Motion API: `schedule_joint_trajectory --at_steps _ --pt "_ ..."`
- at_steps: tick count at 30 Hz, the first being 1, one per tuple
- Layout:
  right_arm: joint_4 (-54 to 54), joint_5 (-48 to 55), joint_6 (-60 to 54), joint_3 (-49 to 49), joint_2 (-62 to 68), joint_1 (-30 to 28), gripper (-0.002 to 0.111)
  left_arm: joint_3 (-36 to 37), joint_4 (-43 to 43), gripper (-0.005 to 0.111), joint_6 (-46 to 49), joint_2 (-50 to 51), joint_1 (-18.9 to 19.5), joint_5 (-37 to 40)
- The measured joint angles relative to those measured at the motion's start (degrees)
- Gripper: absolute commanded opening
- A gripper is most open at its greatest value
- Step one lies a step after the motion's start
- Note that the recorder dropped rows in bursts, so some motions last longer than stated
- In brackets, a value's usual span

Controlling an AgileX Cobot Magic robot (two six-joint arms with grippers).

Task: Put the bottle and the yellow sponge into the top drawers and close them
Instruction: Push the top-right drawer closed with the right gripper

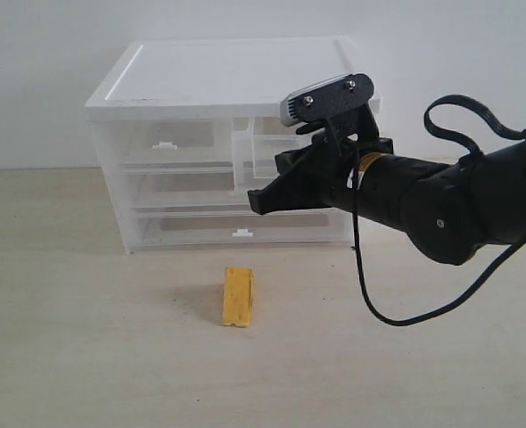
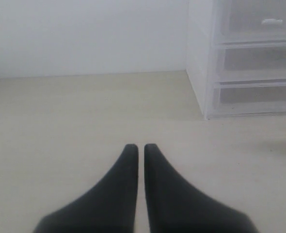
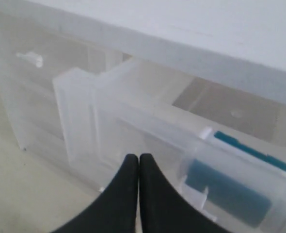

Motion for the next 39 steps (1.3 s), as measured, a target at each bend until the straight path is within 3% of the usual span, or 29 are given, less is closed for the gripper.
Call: schedule_joint_trajectory --at_steps 8,39 --pt "-0.3 7.2 -3.5 0.0 -0.3 -2.6 0.0 0.0 0.0 0.004 0.0 0.0 0.0 0.0" --pt "-0.1 5.6 -6.1 -5.5 -0.1 -3.9 0.0 0.0 0.0 0.004 0.0 0.0 0.0 0.0"
